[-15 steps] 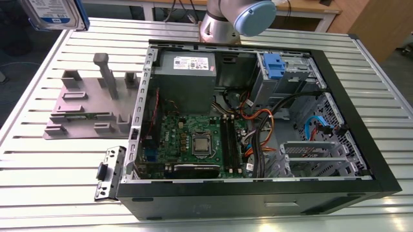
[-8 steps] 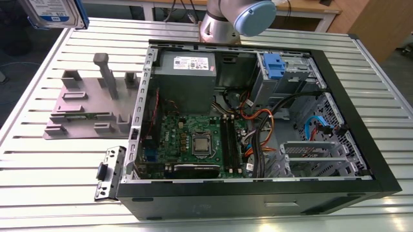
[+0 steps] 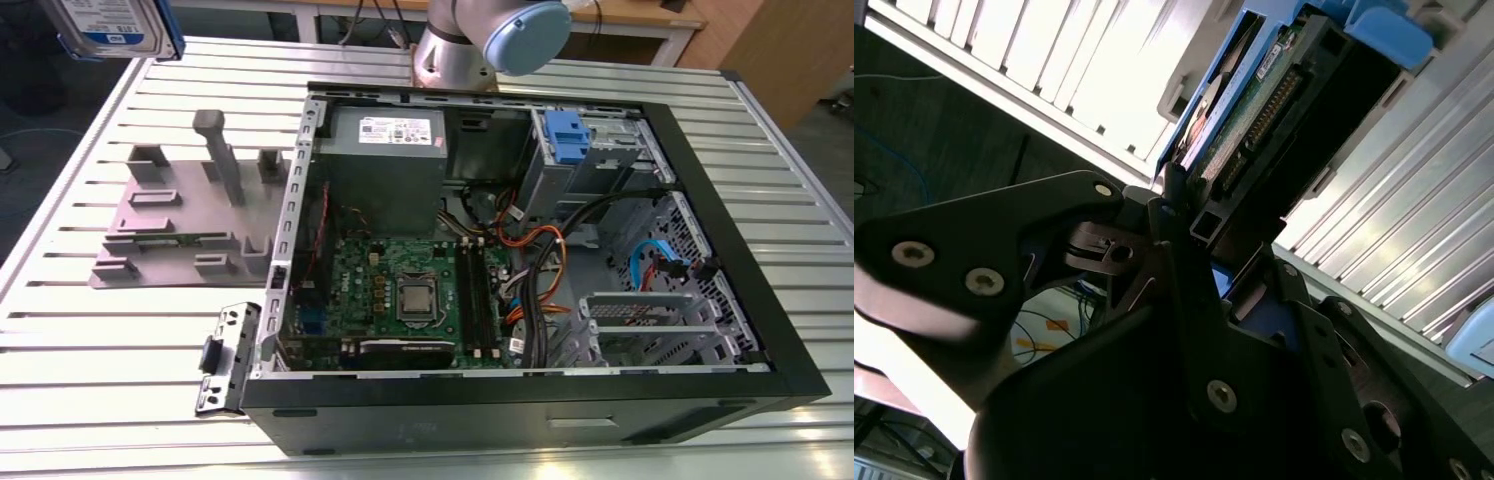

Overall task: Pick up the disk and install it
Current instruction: 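Pick up the disk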

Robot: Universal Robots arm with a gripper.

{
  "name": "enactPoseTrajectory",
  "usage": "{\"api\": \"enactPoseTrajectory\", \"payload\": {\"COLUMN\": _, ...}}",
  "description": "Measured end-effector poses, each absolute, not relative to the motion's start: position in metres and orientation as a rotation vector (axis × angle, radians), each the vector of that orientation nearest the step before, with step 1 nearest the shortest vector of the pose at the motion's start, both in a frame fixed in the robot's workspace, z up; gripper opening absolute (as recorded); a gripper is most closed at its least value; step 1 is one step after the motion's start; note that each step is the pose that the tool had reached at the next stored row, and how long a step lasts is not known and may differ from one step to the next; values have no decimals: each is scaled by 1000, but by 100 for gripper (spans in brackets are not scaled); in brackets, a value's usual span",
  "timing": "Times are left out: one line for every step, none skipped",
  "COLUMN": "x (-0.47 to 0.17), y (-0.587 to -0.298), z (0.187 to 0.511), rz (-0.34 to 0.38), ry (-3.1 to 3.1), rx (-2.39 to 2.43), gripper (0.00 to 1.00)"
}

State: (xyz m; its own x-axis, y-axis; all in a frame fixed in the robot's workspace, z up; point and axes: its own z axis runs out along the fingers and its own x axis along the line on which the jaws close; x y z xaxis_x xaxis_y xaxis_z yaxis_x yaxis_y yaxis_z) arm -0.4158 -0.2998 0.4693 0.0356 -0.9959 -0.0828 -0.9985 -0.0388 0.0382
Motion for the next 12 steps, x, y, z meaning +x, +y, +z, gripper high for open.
{"api": "enactPoseTrajectory", "payload": {"x": -416, "y": -300, "z": 469, "rz": 134, "ry": 2157, "rx": -2239, "gripper": 36}}
{"api": "enactPoseTrajectory", "payload": {"x": -415, "y": -300, "z": 469, "rz": 134, "ry": 2157, "rx": -2239, "gripper": 36}}
{"api": "enactPoseTrajectory", "payload": {"x": -415, "y": -300, "z": 469, "rz": 134, "ry": 2157, "rx": -2239, "gripper": 36}}
{"api": "enactPoseTrajectory", "payload": {"x": -415, "y": -300, "z": 469, "rz": 134, "ry": 2157, "rx": -2239, "gripper": 36}}
{"api": "enactPoseTrajectory", "payload": {"x": -414, "y": -300, "z": 469, "rz": 134, "ry": 2157, "rx": -2239, "gripper": 36}}
{"api": "enactPoseTrajectory", "payload": {"x": -414, "y": -300, "z": 469, "rz": 134, "ry": 2157, "rx": -2239, "gripper": 36}}
{"api": "enactPoseTrajectory", "payload": {"x": -414, "y": -300, "z": 469, "rz": 134, "ry": 2157, "rx": -2239, "gripper": 36}}
{"api": "enactPoseTrajectory", "payload": {"x": -413, "y": -300, "z": 469, "rz": 134, "ry": 2157, "rx": -2239, "gripper": 36}}
{"api": "enactPoseTrajectory", "payload": {"x": -413, "y": -300, "z": 469, "rz": 134, "ry": 2157, "rx": -2239, "gripper": 36}}
{"api": "enactPoseTrajectory", "payload": {"x": -413, "y": -300, "z": 469, "rz": 134, "ry": 2157, "rx": -2239, "gripper": 36}}
{"api": "enactPoseTrajectory", "payload": {"x": -412, "y": -300, "z": 469, "rz": 134, "ry": 2157, "rx": -2239, "gripper": 36}}
{"api": "enactPoseTrajectory", "payload": {"x": -412, "y": -300, "z": 469, "rz": 134, "ry": 2157, "rx": -2239, "gripper": 36}}
